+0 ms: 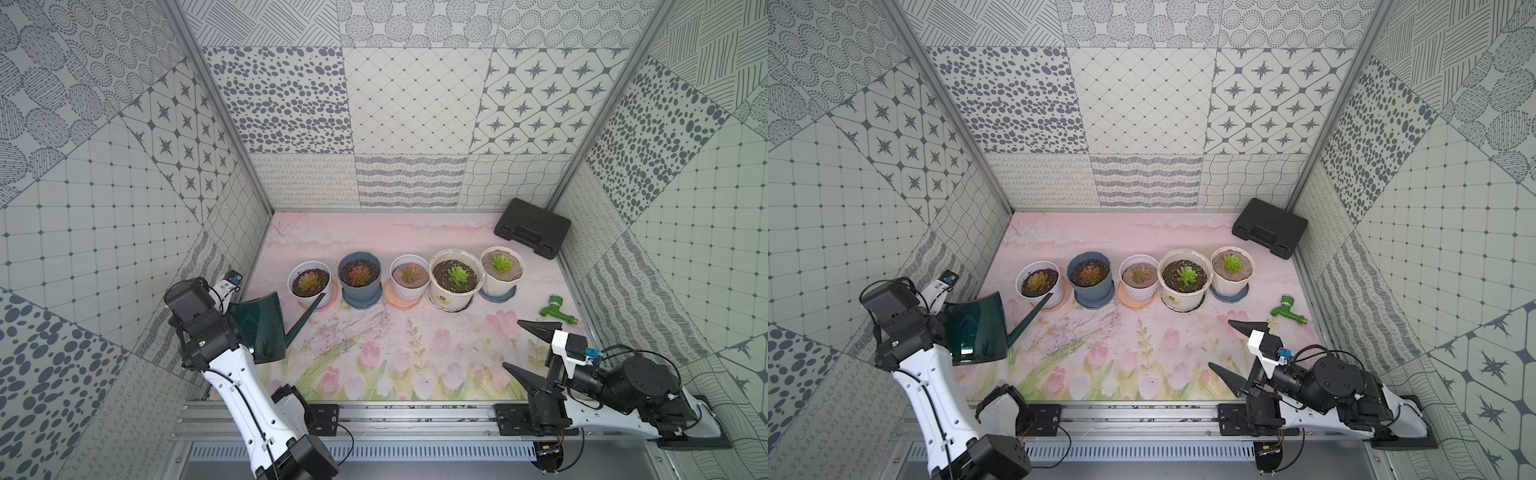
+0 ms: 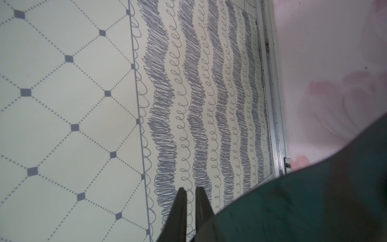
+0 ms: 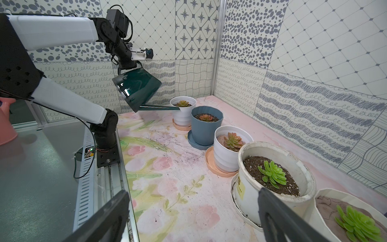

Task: Water the succulent around the soil edge
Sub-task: Water the soil of the potted plant with water.

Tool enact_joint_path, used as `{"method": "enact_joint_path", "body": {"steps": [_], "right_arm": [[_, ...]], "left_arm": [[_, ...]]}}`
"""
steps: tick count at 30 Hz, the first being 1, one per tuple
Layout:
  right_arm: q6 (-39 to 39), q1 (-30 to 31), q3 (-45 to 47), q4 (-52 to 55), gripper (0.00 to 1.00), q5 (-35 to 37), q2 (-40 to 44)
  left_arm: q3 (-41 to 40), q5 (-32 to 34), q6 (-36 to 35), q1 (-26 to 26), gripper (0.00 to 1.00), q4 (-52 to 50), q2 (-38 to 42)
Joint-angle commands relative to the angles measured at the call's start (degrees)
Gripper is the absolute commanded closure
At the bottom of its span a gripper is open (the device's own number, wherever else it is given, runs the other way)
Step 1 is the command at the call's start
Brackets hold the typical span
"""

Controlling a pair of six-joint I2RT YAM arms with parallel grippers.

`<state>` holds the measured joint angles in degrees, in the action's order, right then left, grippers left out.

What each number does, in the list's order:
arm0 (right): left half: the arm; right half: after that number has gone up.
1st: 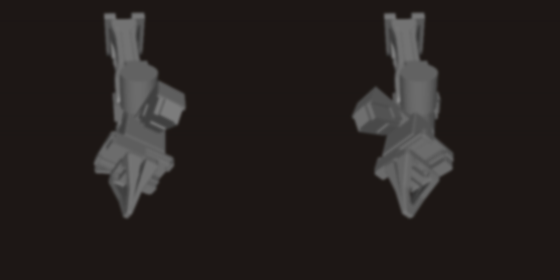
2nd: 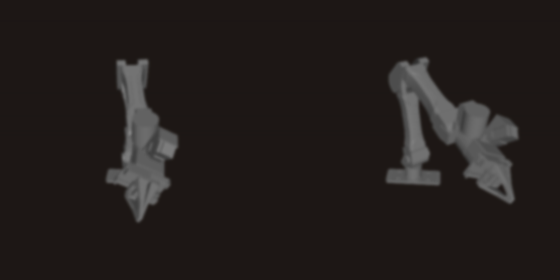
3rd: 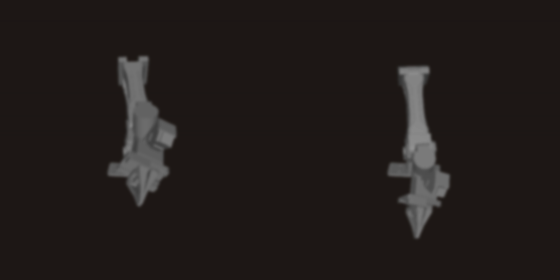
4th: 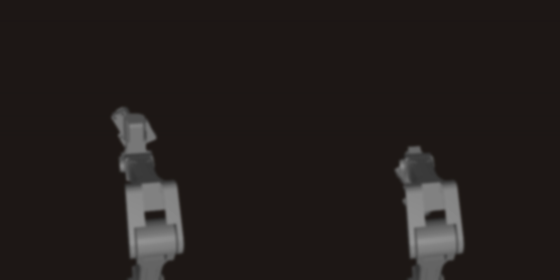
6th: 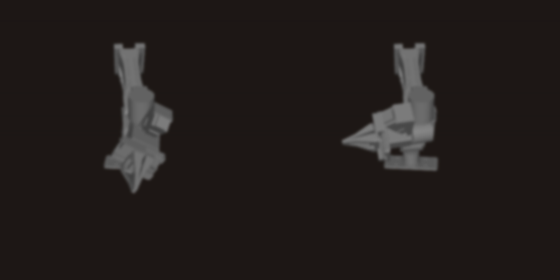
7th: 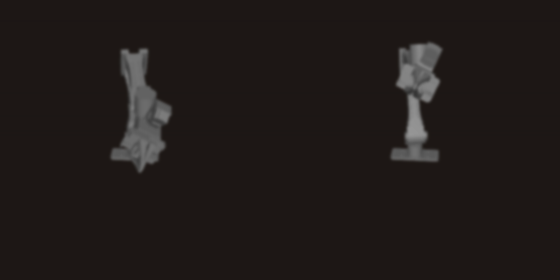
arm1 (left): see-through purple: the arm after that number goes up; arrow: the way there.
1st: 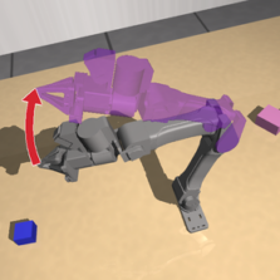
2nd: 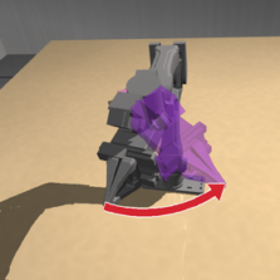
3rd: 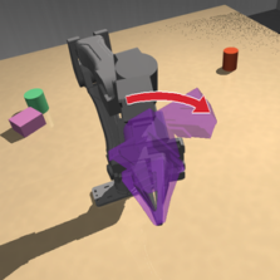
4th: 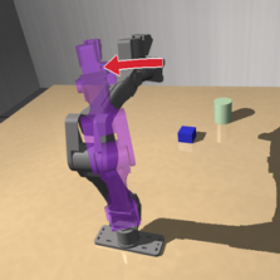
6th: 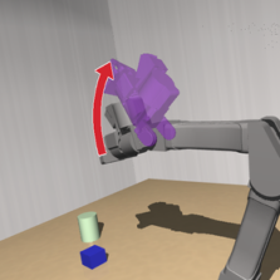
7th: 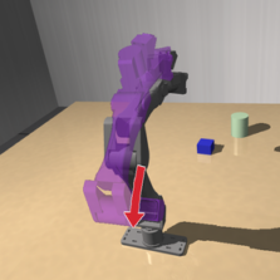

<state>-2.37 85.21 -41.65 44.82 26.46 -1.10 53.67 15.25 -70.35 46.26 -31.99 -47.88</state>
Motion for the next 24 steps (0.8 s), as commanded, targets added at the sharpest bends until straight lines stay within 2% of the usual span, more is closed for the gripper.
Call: {"method": "enact_joint_path", "body": {"steps": [1,4,11,14,20,24], "right_arm": [[0.13,0.51,-0.18,-2.10,0.03,0.52,0.63],[0.09,0.76,-0.18,-2.07,0.03,0.55,0.66],[0.32,1.45,-0.15,-2.08,0.03,1.13,0.58],[0.48,1.43,-0.15,-2.15,0.03,1.54,0.60],[0.00,1.44,0.49,-2.66,0.03,2.19,0.63],[-0.36,1.36,1.09,-3.22,0.02,3.08,0.65]], "left_arm": [[0.65,0.66,5.23,1.82,1.00,4.29,0.69],[1.51,-2.59,9.61,3.46,1.00,4.44,1.77],[2.37,-28.99,19.78,4.49,1.00,0.08,5.05],[-0.01,-35.46,27.15,4.10,1.00,5.12,6.69],[-6.77,-34.57,47.41,4.01,1.00,20.68,9.89],[-10.35,-27.52,57.28,3.86,1.00,28.28,11.65]]}}
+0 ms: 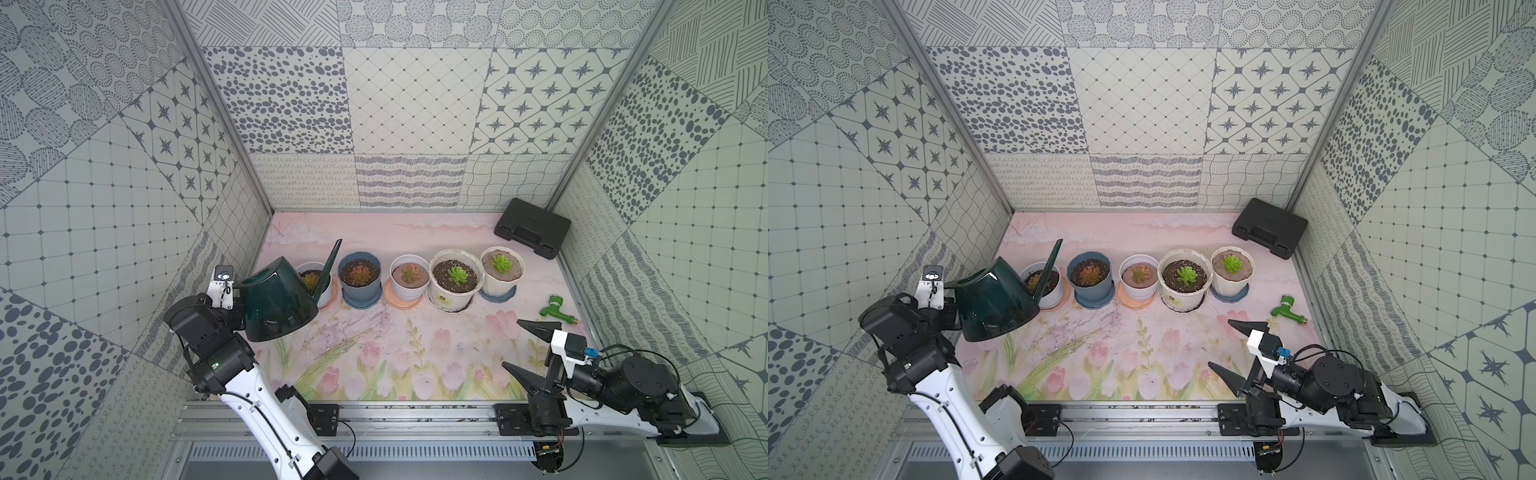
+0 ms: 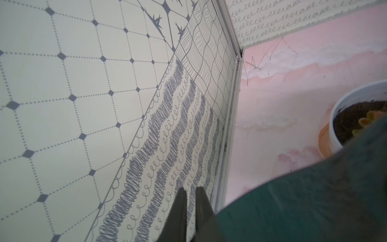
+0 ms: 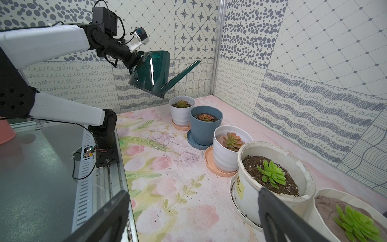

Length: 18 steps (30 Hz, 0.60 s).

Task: Water the succulent around the soil edge
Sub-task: Water the soil of the potted plant with water, then place the watering can at the center of the board.

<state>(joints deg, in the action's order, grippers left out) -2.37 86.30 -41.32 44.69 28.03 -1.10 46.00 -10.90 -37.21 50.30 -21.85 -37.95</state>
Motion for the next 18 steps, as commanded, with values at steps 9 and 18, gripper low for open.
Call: {"method": "enact_joint_path", "body": {"steps": [9,18], "right_arm": [[-0.78,0.13,1.48,-4.26,0.03,3.61,0.54],[-3.47,0.10,1.24,-7.40,0.02,6.29,-2.14]], "left_arm": [[-1.24,10.40,16.33,-4.15,1.00,21.08,2.04],[0.82,10.76,20.60,-16.38,1.00,27.71,3.18]]}}
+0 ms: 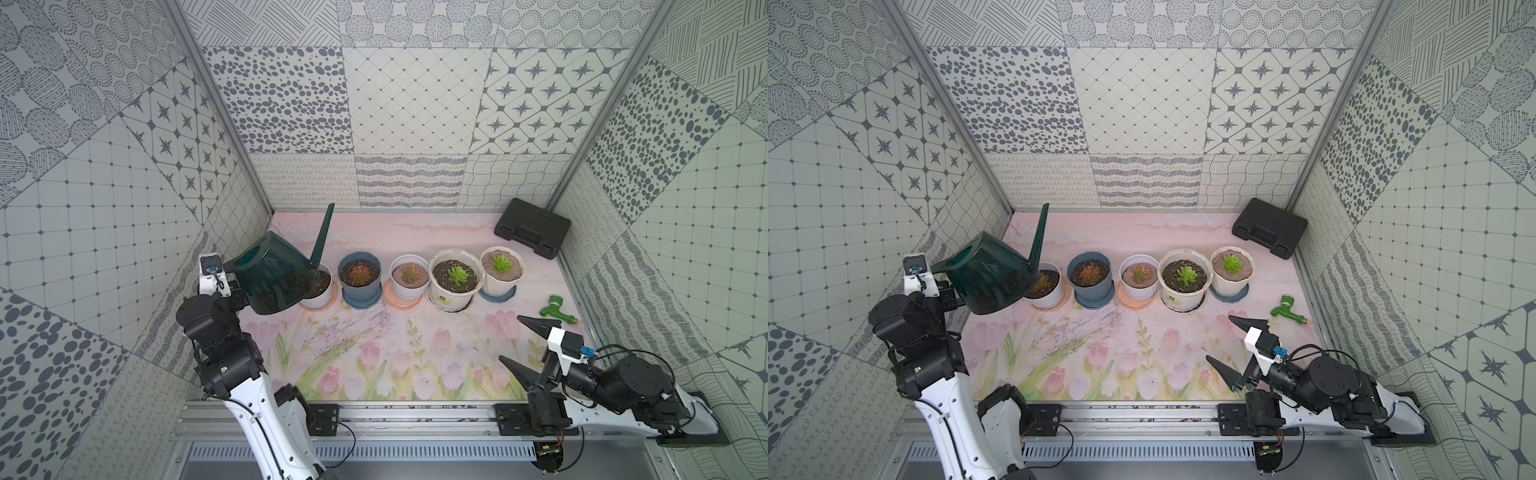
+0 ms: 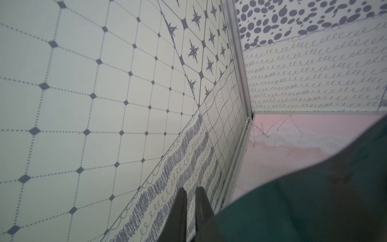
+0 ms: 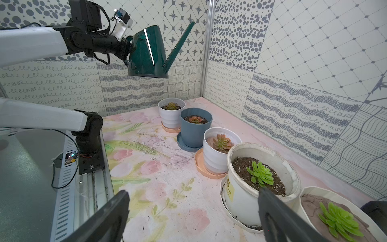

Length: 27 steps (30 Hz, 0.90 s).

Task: Water the succulent around the soil edge
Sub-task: Place the watering can at the center of the board.

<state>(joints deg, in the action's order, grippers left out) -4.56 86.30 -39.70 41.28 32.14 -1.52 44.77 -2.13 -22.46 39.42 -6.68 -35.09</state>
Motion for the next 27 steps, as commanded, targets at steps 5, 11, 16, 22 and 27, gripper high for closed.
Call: {"method": "enact_joint_path", "body": {"steps": [5,11,16,22,27], "right_arm": [[-1.96,0.18,-2.51,-6.37,0.02,4.57,-8.12],[-2.35,0.16,-4.72,-12.15,0.03,9.52,-14.27],[-2.43,0.14,-9.04,-14.16,0.03,17.34,-17.73],[-2.26,0.18,-13.70,-14.21,0.02,21.65,-19.07],[-3.66,0.18,-16.23,-14.21,0.02,24.55,-20.26]], "left_arm": [[2.47,8.65,-2.52,-21.27,1.00,14.28,0.70],[-3.30,27.45,-17.70,-50.55,1.00,26.72,-0.27],[-7.90,38.13,-23.09,-68.71,1.00,40.59,-4.83],[-11.39,46.05,-22.13,-82.07,1.00,48.05,-8.53],[-19.17,52.82,-20.25,-90.57,1.00,58.03,-11.14]]}}
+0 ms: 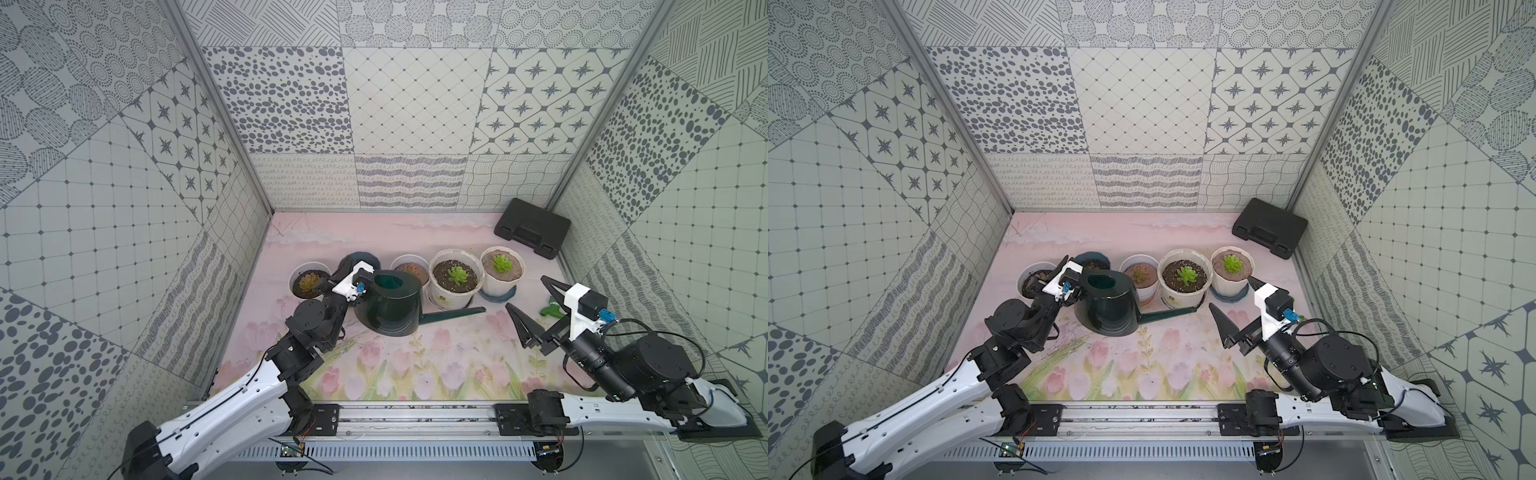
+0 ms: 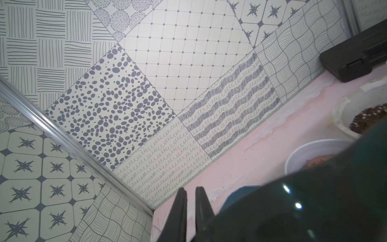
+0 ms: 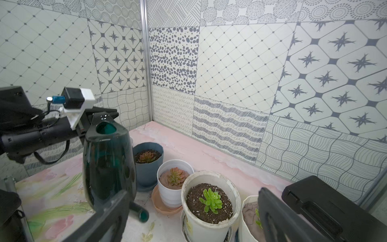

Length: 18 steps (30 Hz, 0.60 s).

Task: Water the succulent around the soil edge
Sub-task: Place the watering can at the center of the board.

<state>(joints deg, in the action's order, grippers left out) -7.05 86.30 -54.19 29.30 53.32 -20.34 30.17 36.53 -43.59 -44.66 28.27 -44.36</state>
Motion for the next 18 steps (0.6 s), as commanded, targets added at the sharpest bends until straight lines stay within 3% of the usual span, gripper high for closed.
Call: {"method": "enact_joint_path", "body": {"steps": [1,6,14,18], "right_arm": [[-1.46,0.17,-2.20,-2.23,0.03,3.75,-1.92],[-2.15,0.18,-4.03,-2.23,0.03,4.59,-4.82],[-2.71,-0.66,-3.21,-4.12,0.03,4.05,-10.25],[-1.05,-3.59,-1.70,-5.19,0.03,1.04,-12.52]], "left_arm": [[-6.37,14.81,2.50,-7.47,1.00,24.99,-2.34],[-12.28,15.42,12.61,-9.24,1.00,28.81,-3.46],[-15.99,16.64,21.62,-10.28,1.00,31.28,-7.25],[-20.35,18.84,24.89,-10.64,1.00,37.69,-11.14]]}}
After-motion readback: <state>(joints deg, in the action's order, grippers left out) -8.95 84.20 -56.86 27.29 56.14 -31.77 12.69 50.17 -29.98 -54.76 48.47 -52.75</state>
